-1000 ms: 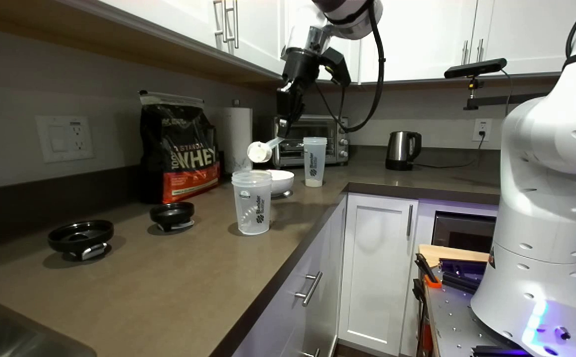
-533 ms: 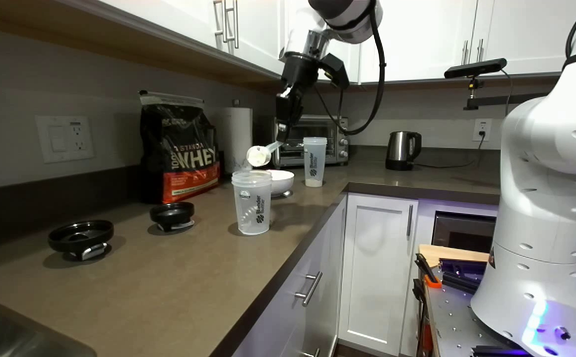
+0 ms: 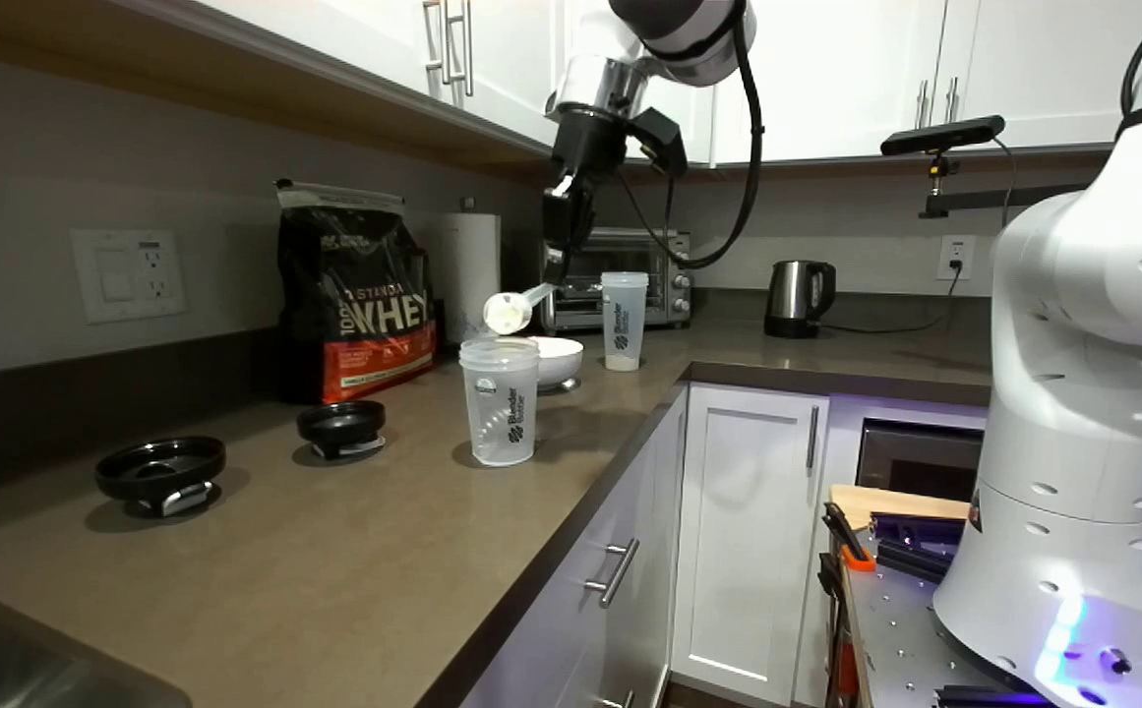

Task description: Transfer one spoon of contents to the left cup

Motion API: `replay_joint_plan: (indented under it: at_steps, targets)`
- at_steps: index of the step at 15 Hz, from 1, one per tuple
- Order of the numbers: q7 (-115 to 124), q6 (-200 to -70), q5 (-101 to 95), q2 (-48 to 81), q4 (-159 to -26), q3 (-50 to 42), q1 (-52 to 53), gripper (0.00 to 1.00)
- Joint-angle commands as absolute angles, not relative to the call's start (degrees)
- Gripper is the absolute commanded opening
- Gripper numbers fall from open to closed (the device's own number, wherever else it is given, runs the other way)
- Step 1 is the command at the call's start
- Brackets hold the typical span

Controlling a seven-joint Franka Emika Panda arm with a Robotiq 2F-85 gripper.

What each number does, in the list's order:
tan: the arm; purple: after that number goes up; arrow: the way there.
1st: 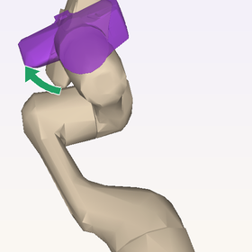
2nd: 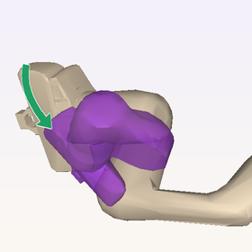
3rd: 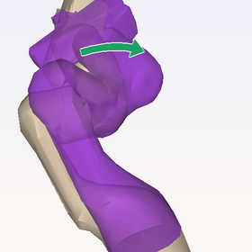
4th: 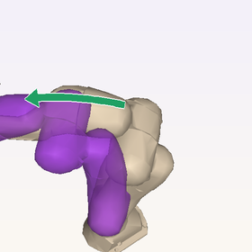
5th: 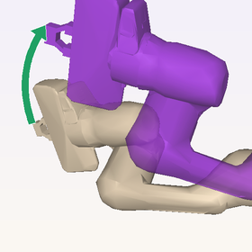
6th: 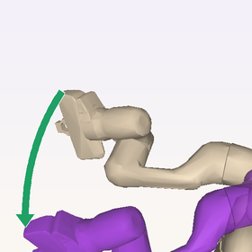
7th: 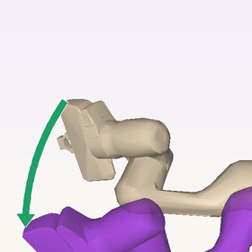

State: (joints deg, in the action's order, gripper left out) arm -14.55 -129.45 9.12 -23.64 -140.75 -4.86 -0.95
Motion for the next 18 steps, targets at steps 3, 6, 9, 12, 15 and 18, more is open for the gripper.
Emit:
replay_joint_plan:
  at_steps: [3,6,9,12,15,18]
  targets:
    - [-14.18,-133.8,5.53,-24.09,-141.99,-4.04,-0.38,0.01]
    - [-13.88,-136.44,3.12,-24.32,-142.81,-3.36,-0.5,0.01]
    - [-13.85,-138.01,1.81,-24.37,-143.49,-3.23,-0.37,0.02]
    - [-13.89,-138.79,0.97,-24.88,-144.23,-3.09,-0.28,0.02]
    - [-13.9,-139.24,0.65,-25.37,-144.92,-3.0,-0.12,0.02]
    - [-13.73,-139.55,0.2,-25.97,-145.58,-2.69,-0.07,0.02]
